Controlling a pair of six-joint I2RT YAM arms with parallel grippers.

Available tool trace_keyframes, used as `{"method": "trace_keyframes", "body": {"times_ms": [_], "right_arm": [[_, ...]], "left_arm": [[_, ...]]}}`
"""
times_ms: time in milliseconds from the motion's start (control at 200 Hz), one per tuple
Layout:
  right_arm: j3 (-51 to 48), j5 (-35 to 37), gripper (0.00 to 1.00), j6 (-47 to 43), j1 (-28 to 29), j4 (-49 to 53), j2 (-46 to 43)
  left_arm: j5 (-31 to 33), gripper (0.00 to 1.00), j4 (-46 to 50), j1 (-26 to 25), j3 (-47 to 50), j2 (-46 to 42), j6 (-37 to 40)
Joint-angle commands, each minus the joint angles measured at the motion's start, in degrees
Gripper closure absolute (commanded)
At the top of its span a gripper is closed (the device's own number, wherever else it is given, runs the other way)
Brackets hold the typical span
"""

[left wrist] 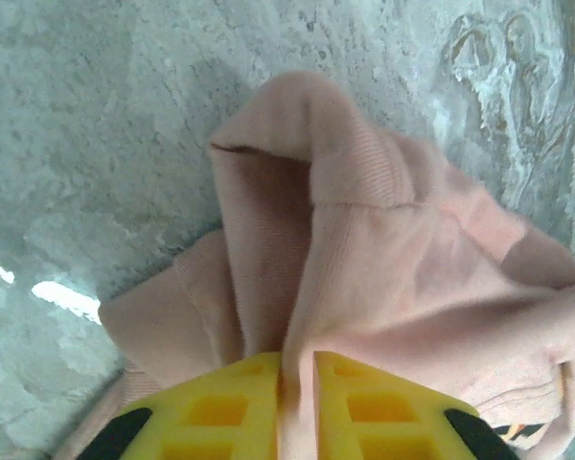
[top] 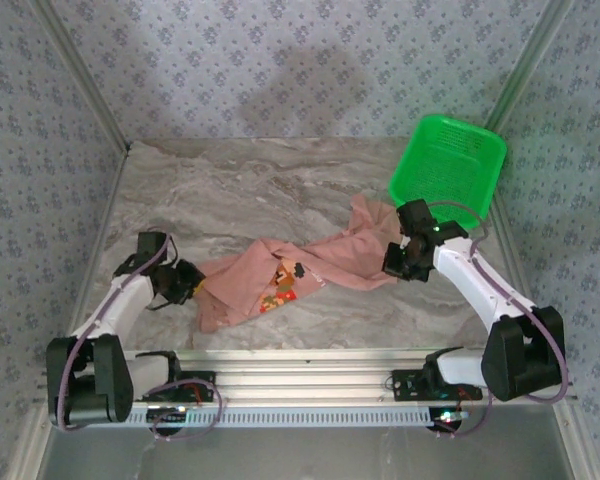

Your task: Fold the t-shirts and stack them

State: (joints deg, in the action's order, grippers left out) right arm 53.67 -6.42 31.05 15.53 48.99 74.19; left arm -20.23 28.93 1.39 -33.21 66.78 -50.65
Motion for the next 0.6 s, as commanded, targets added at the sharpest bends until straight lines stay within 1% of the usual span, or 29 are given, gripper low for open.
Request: {"method": "trace_keyframes", "body": {"times_ms": [0,60,120,195,270,340,405,450,525,595], "right_arm": [[-0.55,-0.9,1.0,0.66,0.49,-0.64,1.33],[0.19,-1.24,1.0,0.53,0.65,-0.32,1.89],[0.68,-1.22,1.0,-0.08,0.83,0.05,2.22],[0.48,-2.98,1.0,-0.55,0.75,0.13,2.51],[0.63,-4.77,1.0,-1.38,0.57,0.49,3.51],[1.03,-5.37,1.0,-2.76,0.41,0.84,4.6],[1.48,-5.73,1.0,-4.0,-0.04,1.01,5.6],[1.68,-6.17,1.0,-4.47,-0.38,0.81,6.12],[1.79,-7.02,1.0,-5.18,-0.69,0.32,6.71],[1.88,-7.34,1.0,-5.86,-0.81,0.05,7.19]], "left_arm": [[-4.04,0.64,0.46,0.16,-1.71,2.55,2.67],[-4.72,0.51,3.01,-0.09,-2.48,-0.69,1.81],[-4.47,0.41,8.09,-1.41,-3.22,-6.64,0.4],[-5.75,0.35,14.15,-4.32,-3.23,-14.46,-3.66],[-5.94,0.34,16.35,-10.16,-1.21,-20.33,-10.78],[-5.23,0.34,13.59,-17.07,2.86,-23.88,-19.78],[-2.31,0.35,8.31,-24.26,6.65,-26.37,-28.19],[-0.69,0.35,4.58,-28.19,9.06,-26.73,-32.77],[1.95,0.36,-1.38,-33.18,11.35,-24.95,-37.51],[3.47,0.37,-7.61,-36.11,11.68,-20.14,-39.66]]}}
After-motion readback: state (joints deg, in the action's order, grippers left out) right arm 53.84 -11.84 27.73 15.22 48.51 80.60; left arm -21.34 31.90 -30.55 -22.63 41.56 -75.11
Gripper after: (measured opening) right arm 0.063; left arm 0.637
